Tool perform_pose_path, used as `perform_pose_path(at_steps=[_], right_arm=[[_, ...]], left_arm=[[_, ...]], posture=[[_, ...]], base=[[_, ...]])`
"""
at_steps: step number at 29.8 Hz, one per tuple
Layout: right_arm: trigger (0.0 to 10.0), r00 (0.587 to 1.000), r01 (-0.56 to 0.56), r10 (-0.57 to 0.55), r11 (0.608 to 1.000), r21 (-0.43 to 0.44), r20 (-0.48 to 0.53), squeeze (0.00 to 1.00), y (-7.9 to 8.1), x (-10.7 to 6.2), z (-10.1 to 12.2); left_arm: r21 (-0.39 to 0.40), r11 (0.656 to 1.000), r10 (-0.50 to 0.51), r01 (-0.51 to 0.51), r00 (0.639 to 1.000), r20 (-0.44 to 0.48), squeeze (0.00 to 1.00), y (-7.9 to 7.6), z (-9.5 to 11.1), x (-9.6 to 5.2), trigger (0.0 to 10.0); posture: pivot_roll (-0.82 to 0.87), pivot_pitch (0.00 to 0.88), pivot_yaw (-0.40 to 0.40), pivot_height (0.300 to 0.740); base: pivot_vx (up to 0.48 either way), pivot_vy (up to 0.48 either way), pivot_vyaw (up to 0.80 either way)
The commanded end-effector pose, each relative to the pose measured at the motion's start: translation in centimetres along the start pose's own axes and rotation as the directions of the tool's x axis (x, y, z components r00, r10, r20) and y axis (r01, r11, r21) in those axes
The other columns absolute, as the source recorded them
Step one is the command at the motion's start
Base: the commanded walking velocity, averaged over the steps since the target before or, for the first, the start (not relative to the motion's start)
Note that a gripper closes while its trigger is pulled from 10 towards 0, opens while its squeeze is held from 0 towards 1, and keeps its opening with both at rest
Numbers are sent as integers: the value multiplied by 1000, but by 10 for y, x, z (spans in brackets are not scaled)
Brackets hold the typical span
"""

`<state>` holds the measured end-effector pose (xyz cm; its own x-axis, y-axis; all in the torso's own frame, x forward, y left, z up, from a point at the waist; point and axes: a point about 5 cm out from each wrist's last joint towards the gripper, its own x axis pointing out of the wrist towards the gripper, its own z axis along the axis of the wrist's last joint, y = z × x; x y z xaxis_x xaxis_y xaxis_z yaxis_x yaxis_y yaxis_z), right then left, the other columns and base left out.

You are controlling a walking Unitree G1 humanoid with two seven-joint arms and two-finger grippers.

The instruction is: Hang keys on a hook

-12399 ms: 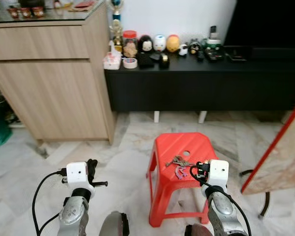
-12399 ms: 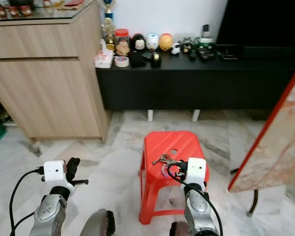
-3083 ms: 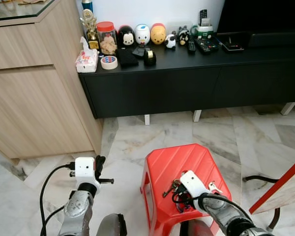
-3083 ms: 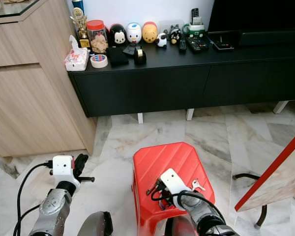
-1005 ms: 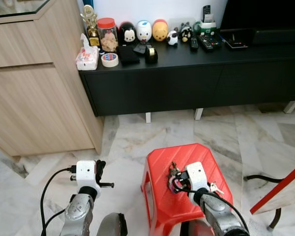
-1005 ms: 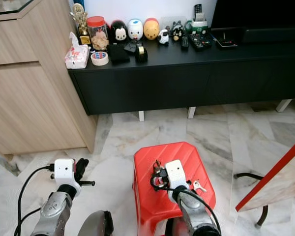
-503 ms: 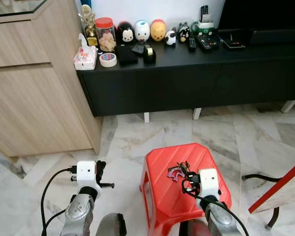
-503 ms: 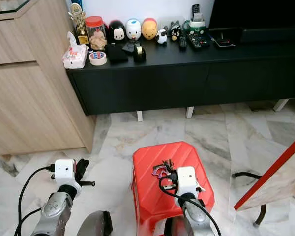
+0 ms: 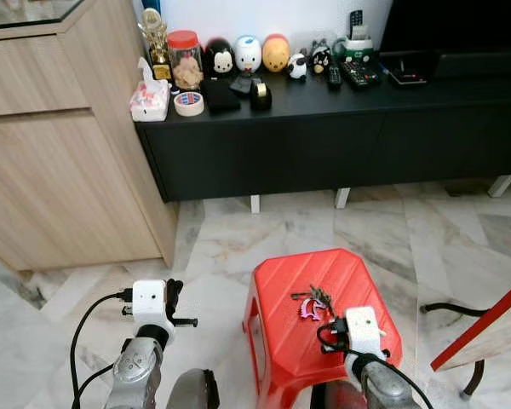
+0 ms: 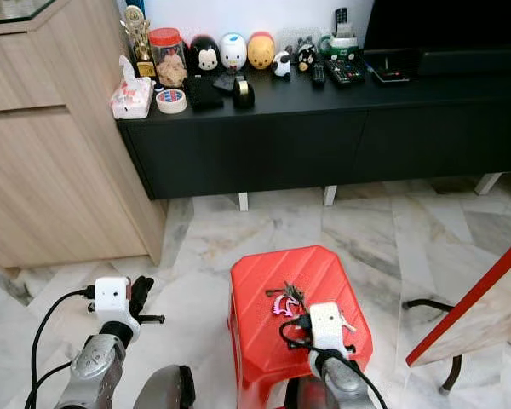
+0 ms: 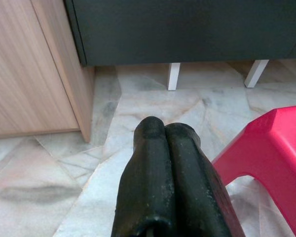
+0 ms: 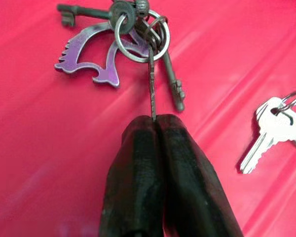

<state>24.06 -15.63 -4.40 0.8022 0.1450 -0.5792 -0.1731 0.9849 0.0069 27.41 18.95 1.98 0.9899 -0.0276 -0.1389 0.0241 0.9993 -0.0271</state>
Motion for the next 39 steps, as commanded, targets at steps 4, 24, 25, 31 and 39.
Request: perform_pose_path(at_steps=[4, 24, 25, 31, 39], right_arm=[[10000, 1000, -12, 12, 1000, -7, -8, 588, -1, 1, 1], [10000, 995, -3, 2, 1000, 8, 95, 0, -1, 8, 28], [10000, 995, -4, 3, 1000, 7, 97, 0, -1, 8, 29], [10000, 996, -9, 10, 1000, -8, 94, 820, 0, 10, 33], [10000, 999, 14, -11, 998, -58, 47, 1000, -2, 14, 37]], left_arm=[[10, 1000, -4, 5, 1000, -6, 0, 0, -1, 0, 10000], [10, 1000, -3, 3, 1000, -6, 0, 1, -2, 0, 10000], [10, 1000, -3, 3, 1000, -6, 0, 1, -2, 0, 10000], [12, 1000, -2, 2, 1000, -6, 0, 1, -1, 0, 10000], [14, 1000, -5, 5, 1000, -7, 0, 1, -2, 0, 10000]], posture=[[5, 33, -8, 613], [11, 41, -5, 613], [11, 41, -5, 613], [15, 45, -5, 613], [14, 50, 2, 613]], base=[[0, 0, 0], [0, 0, 0], [0, 0, 0], [0, 0, 0], [0, 0, 0]])
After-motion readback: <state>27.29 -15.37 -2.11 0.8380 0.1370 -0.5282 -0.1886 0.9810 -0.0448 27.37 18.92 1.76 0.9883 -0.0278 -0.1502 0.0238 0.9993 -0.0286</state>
